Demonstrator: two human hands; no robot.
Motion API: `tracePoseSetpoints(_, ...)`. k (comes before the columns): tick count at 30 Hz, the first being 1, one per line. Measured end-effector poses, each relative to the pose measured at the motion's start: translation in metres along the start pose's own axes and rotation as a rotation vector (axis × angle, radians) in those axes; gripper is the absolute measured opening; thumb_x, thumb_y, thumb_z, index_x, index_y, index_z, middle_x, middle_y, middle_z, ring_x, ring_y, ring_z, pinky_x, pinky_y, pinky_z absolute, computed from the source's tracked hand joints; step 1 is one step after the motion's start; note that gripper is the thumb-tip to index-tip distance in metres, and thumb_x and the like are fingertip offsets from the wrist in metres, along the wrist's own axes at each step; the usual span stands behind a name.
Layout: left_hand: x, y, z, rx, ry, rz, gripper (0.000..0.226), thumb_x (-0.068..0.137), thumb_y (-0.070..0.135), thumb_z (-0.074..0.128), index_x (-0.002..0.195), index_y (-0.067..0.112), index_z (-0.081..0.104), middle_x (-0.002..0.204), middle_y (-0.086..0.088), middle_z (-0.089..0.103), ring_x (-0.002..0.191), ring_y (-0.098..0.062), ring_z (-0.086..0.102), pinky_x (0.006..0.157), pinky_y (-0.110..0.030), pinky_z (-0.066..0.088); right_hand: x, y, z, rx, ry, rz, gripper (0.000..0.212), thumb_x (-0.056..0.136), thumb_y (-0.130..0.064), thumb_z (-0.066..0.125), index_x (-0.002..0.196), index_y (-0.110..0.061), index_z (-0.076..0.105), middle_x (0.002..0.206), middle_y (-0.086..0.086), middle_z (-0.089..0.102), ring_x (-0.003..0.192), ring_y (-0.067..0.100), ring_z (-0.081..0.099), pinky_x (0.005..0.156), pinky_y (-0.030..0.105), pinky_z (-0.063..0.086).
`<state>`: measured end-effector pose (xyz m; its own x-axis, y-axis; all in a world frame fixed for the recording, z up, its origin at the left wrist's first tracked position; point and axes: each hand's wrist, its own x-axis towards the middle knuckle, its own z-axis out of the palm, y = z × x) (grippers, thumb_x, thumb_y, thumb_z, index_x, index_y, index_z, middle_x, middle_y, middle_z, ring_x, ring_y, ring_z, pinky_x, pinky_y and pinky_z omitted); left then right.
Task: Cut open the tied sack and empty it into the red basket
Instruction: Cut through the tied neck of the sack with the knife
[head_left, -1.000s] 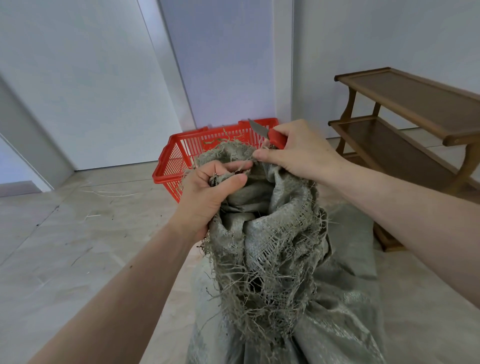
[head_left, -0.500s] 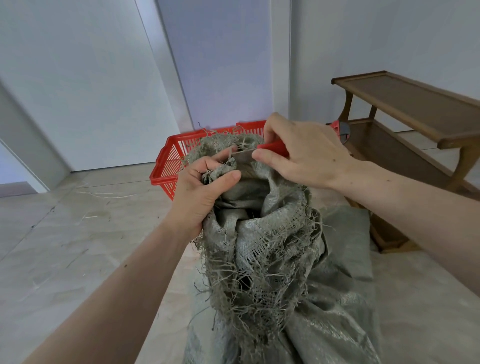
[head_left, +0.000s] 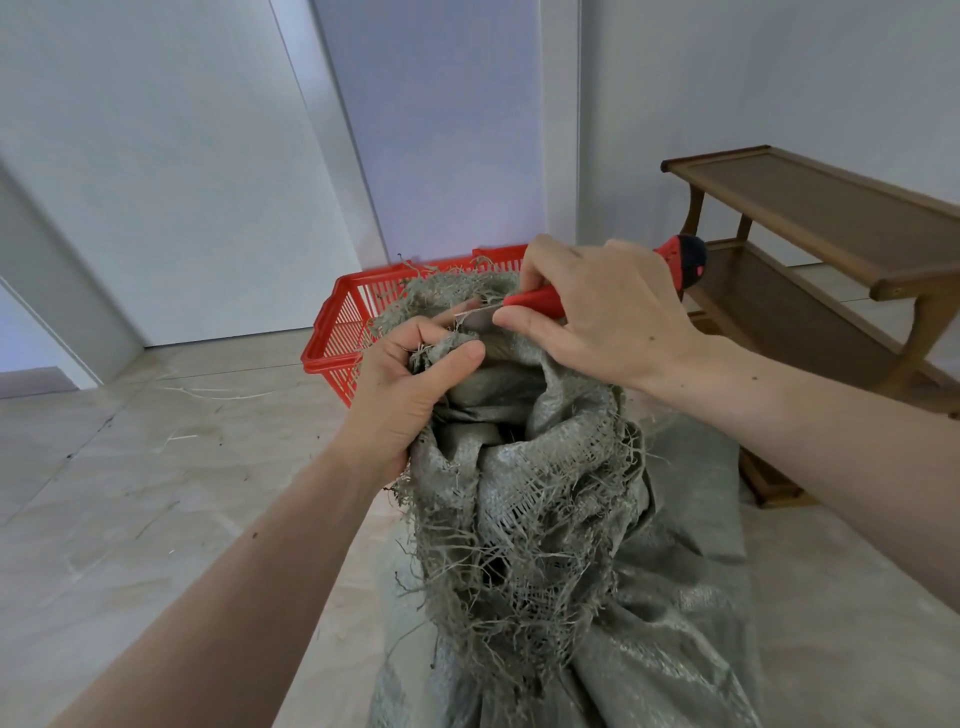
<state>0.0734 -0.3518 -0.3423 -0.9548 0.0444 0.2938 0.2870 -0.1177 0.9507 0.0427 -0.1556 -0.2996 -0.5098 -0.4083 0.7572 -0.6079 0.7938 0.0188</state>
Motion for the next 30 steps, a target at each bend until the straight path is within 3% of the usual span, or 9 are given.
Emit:
tracePoseSetpoints(2,0.000,0.000,0.000,0.014,0.008,-0.015,0.020,0.079,0.022,0.081,0.066,0.025,0.065,0.116,-0.010,0.070,0.108,-0.032,0.066,0.094,-0.050,0.053,-0.001,-0.001,0.000,0.016,0.006,0.004,0.044,0.091,-0.061,0.053,0.090,-0.017,0.058,0.066,-0.011,0.060,0.056,0.018,0.058,0.061,0.031,0.044)
tracePoseSetpoints(4,0.000,0.000,0.002,-0.011,-0.001,-0.025,0.020,0.082,0.021,0.078,0.067,0.025,0.064,0.095,-0.007,0.071,0.084,-0.024,0.069,0.081,-0.041,0.056,-0.001,-0.004,0.002,0.020,0.011,0.002,0.044,0.091,-0.060,0.053,0.090,-0.017,0.058,0.066,-0.011,0.058,0.056,0.018,0.058,0.061,0.030,0.041)
tracePoseSetpoints(6,-0.001,0.001,0.005,-0.020,-0.016,-0.016,0.014,0.080,0.022,0.071,0.069,0.022,0.063,0.085,-0.004,0.072,0.074,-0.019,0.069,0.072,-0.035,0.059,-0.001,-0.006,0.002,0.022,0.015,0.010,0.045,0.090,-0.061,0.052,0.088,-0.017,0.058,0.064,-0.012,0.055,0.055,0.017,0.057,0.059,0.030,0.042)
tracePoseSetpoints(10,-0.001,0.003,0.001,-0.030,-0.017,0.030,0.015,0.080,0.022,0.071,0.066,0.025,0.067,0.122,0.001,0.071,0.118,-0.017,0.065,0.092,-0.035,0.056,0.000,-0.001,-0.001,0.018,0.026,0.067,0.049,0.086,-0.067,0.049,0.082,-0.019,0.059,0.058,-0.012,0.054,0.052,0.017,0.057,0.055,0.035,0.051)
tracePoseSetpoints(12,-0.001,0.005,0.001,-0.029,-0.017,0.035,0.016,0.080,0.021,0.071,0.065,0.026,0.068,0.133,-0.003,0.065,0.125,-0.016,0.061,0.091,-0.033,0.056,-0.002,-0.002,0.000,0.004,0.019,0.059,0.045,0.085,-0.064,0.053,0.080,-0.020,0.059,0.056,-0.012,0.053,0.050,0.018,0.055,0.056,0.034,0.051)
tracePoseSetpoints(14,-0.001,0.005,0.001,-0.024,-0.003,0.033,0.016,0.080,0.018,0.070,0.065,0.024,0.067,0.132,-0.002,0.065,0.120,-0.013,0.064,0.085,-0.028,0.057,-0.002,-0.005,0.002,0.000,0.022,0.053,0.046,0.085,-0.065,0.050,0.080,-0.020,0.058,0.056,-0.014,0.048,0.049,0.016,0.052,0.057,0.032,0.049)
tracePoseSetpoints(17,0.001,0.002,0.000,-0.010,-0.032,0.027,0.021,0.085,0.015,0.073,0.067,0.024,0.068,0.127,-0.004,0.069,0.121,-0.026,0.064,0.091,-0.041,0.056,-0.001,-0.009,0.004,0.013,0.032,0.051,0.048,0.086,-0.065,0.048,0.081,-0.019,0.059,0.058,-0.014,0.048,0.051,0.016,0.055,0.058,0.032,0.048)
tracePoseSetpoints(22,-0.002,0.001,0.000,-0.012,-0.020,-0.039,0.019,0.084,0.019,0.073,0.069,0.021,0.062,0.079,-0.005,0.071,0.073,-0.024,0.067,0.074,-0.039,0.057,0.001,-0.013,0.006,0.045,0.039,0.056,0.046,0.088,-0.064,0.052,0.084,-0.018,0.060,0.061,-0.013,0.054,0.052,0.011,0.050,0.060,0.034,0.049)
tracePoseSetpoints(30,-0.001,-0.003,0.003,-0.065,-0.030,-0.096,0.022,0.086,0.016,0.065,0.066,0.013,0.056,0.087,-0.008,0.072,0.071,-0.021,0.068,0.070,-0.036,0.058,0.005,-0.022,0.002,0.294,0.006,0.346,0.037,0.084,-0.062,0.065,0.089,-0.025,0.064,0.074,-0.010,0.070,0.076,0.013,0.067,0.074,0.033,0.050)
